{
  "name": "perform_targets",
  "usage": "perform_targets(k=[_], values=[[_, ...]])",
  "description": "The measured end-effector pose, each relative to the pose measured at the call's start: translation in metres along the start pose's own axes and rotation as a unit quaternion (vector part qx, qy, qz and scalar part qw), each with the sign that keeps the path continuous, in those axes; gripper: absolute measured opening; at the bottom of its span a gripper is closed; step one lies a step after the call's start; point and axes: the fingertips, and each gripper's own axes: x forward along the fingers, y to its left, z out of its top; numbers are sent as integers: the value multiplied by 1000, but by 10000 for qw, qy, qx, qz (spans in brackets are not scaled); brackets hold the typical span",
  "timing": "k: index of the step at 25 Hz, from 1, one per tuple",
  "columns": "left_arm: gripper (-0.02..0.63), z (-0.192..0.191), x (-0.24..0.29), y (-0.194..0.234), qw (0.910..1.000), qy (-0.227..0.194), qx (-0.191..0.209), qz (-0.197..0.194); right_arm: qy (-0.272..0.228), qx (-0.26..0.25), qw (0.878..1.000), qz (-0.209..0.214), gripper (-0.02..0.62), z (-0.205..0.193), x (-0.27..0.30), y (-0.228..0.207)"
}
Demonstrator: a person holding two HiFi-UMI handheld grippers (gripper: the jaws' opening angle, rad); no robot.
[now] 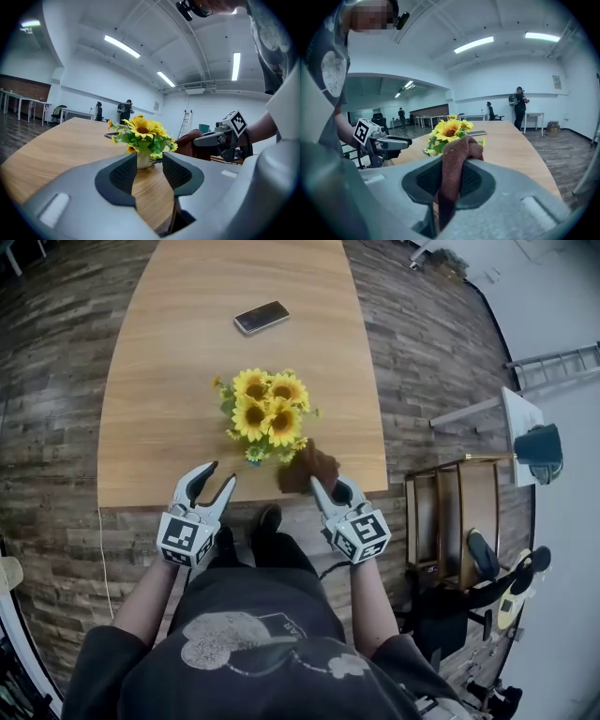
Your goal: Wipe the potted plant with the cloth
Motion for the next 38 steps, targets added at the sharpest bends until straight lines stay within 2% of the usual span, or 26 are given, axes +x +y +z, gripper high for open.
perform_targets(k=[5, 8, 12, 18, 21, 26, 28, 34, 38], values=[[172, 7, -11, -10, 9999, -152, 37, 48, -102, 80, 9999, 34, 46, -1, -19, 9], [104, 20, -18, -27, 9992, -386, 47, 95, -249, 62, 9996, 118, 46, 4, -31, 10], [19, 40, -35, -52, 9956, -788, 134, 479, -485, 75, 9983, 322, 46, 8, -55, 17], [18, 49, -69, -119, 9907, -1117, 209, 754, -882, 680, 9927, 467, 46, -1, -126, 29], [18, 40, -93, -149, 9883, -1154, 225, 974, -967, 547, 9923, 545, 46, -9, -159, 39], [18, 22, -141, -205, 9800, -1150, 622, 1502, -1029, 494, 9906, 756, 46, -33, -209, 60], [18, 11, -158, -223, 9778, -1107, 643, 1658, -981, 472, 9909, 797, 46, -47, -226, 68], [18, -12, -185, -267, 9799, -887, 580, 1690, -564, -102, 9912, 1190, 46, -87, -270, 113], [18, -26, -194, -294, 9826, -769, 621, 1575, -444, -13, 9909, 1269, 46, -108, -292, 127]])
